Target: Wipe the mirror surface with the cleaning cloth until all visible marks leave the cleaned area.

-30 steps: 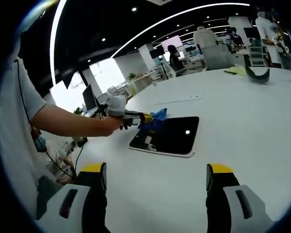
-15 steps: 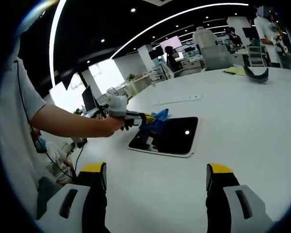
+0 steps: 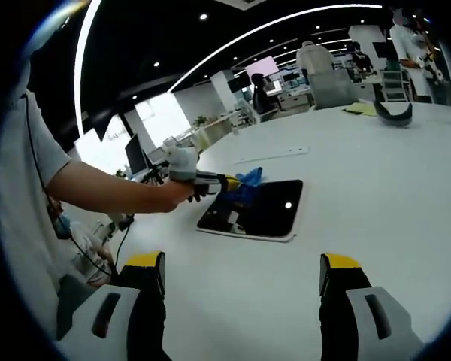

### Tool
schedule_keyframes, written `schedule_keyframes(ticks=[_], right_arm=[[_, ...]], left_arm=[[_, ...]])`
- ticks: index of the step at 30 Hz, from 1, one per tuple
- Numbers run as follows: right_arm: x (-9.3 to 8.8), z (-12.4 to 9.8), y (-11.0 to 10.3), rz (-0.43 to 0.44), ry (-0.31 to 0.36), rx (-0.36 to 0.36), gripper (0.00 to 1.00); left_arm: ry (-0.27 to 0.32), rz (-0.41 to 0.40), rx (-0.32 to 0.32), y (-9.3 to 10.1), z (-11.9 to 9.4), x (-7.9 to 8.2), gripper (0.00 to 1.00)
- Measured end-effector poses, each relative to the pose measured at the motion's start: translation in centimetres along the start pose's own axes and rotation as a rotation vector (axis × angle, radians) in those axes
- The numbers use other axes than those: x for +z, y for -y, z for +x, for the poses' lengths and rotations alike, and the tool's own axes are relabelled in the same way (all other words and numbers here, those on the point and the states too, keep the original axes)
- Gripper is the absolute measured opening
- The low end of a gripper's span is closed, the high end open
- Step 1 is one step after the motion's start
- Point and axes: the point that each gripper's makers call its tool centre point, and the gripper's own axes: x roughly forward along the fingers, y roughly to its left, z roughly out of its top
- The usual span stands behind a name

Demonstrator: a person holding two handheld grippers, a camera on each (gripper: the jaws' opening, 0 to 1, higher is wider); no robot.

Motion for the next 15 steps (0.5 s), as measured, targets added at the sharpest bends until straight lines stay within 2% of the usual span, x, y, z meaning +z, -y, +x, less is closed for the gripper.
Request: schedule_keyframes(ticks=[15], right_arm=[[0.3, 0.1, 0.0, -0.006, 0.012, 0.01, 0.87]], left_arm=[[-0.001, 0.016, -0.035, 1.8, 1.5, 1.0, 0.02]])
